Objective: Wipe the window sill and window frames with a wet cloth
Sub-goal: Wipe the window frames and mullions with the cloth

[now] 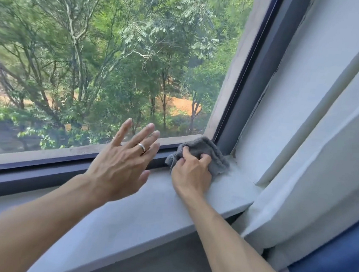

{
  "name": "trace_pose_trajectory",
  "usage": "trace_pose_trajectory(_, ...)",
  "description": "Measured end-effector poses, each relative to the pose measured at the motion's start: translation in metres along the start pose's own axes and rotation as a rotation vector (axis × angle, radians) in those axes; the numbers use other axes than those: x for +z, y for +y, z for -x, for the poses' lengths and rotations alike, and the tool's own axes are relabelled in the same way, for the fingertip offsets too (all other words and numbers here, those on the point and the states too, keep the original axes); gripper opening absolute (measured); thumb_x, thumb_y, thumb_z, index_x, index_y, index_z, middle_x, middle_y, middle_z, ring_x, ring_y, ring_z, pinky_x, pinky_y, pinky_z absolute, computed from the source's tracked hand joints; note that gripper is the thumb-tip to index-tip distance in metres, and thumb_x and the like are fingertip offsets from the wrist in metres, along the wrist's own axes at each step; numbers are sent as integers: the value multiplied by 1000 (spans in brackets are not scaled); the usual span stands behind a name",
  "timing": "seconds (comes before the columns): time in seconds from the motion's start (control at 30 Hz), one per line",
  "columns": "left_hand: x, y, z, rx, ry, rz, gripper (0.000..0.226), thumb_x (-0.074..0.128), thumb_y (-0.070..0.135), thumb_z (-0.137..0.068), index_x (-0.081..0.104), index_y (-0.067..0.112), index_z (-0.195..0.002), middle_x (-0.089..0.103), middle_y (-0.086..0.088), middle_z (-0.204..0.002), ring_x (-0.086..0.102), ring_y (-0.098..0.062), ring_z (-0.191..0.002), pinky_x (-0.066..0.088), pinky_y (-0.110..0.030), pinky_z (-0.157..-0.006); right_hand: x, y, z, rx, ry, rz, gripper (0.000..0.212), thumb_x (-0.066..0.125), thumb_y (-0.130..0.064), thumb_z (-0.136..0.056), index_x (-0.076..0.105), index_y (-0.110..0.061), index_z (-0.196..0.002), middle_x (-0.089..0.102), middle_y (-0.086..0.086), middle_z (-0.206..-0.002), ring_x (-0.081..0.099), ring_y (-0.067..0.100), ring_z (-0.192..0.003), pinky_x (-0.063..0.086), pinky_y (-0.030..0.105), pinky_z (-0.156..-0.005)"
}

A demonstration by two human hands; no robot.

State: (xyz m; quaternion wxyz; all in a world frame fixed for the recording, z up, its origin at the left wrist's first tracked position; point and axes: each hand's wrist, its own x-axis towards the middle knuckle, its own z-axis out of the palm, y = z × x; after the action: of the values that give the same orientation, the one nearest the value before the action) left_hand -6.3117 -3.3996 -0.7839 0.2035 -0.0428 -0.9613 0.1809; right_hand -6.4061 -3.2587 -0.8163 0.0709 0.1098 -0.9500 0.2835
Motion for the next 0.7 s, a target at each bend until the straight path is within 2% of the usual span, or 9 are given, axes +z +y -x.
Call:
trace_pose_trajectory(0.07,2,4,0,-24,4,-1,69,73,36,-74,57,4,-133,43,-15,-150,26,-31,-146,11,-63,-116,-6,12,-14,29,-17,65,47,35,-26,-101,41,-38,-146,19,23,-153,48,36,-126,37,40,-104)
trace_pose_trajectory(0.13,3,7,1,-33,4,-4,69,75,33,-71,58,4,-131,43,-16,-150,26,-32,-146,12,-64,-115,-7,17,-18,84,-29,108,51,34,-26,-101,31,-33,-152,7,29,-159,43,38,-134,33,40,-108)
trace_pose_trajectory(0.23,0,11,-1,-35,24,-9,70,76,30,-69,58,3,-131,42,-16,-150,26,-34,-145,11,-64,-115,1,-1,-11,147,-93,46,60,31,-28,-102,11,-14,-157,5,33,-158,22,38,-146,22,41,-116)
trace_pose_trajectory(0.3,-3,14,-4,-29,45,-5,70,75,29,-70,57,3,-132,41,-16,-151,26,-34,-145,11,-64,-115,10,-12,2,93,-150,28,65,30,-28,-102,2,-5,-155,-1,34,-158,9,38,-149,11,41,-119)
trace_pose_trajectory(0.37,-6,16,-9,2,43,-18,69,74,28,-70,57,3,-132,42,-16,-150,26,-34,-145,9,-63,-116,11,-6,0,59,-151,56,67,30,-27,-101,-2,-1,-154,0,35,-157,5,38,-149,8,41,-119)
trace_pose_trajectory(0.47,-8,21,-16,32,28,-37,69,73,28,-69,57,4,-132,43,-16,-150,27,-34,-145,9,-63,-116,-2,17,-31,206,-116,41,68,30,-27,-100,-2,2,-153,6,32,-159,11,34,-149,13,40,-118)
trace_pose_trajectory(0.53,-9,24,-21,32,18,-27,68,74,28,-68,59,4,-130,44,-16,-149,28,-35,-145,11,-63,-115,-10,22,-39,262,-102,-98,64,32,-21,-99,4,-1,-154,15,28,-158,20,33,-147,20,39,-116)
trace_pose_trajectory(0.63,-14,29,-32,44,6,-29,67,73,29,-70,58,5,-131,43,-16,-149,27,-34,-145,11,-63,-114,-17,29,-34,325,34,-457,50,32,-9,-97,26,-10,-147,48,20,-140,48,35,-125,37,37,-95)
trace_pose_trajectory(0.7,-21,31,-42,62,-12,-59,68,71,31,-71,56,6,-133,42,-15,-150,24,-33,-146,9,-62,-115,-23,39,-41,408,134,-541,40,34,-7,-99,37,-8,-139,56,19,-131,54,35,-116,38,34,-85)
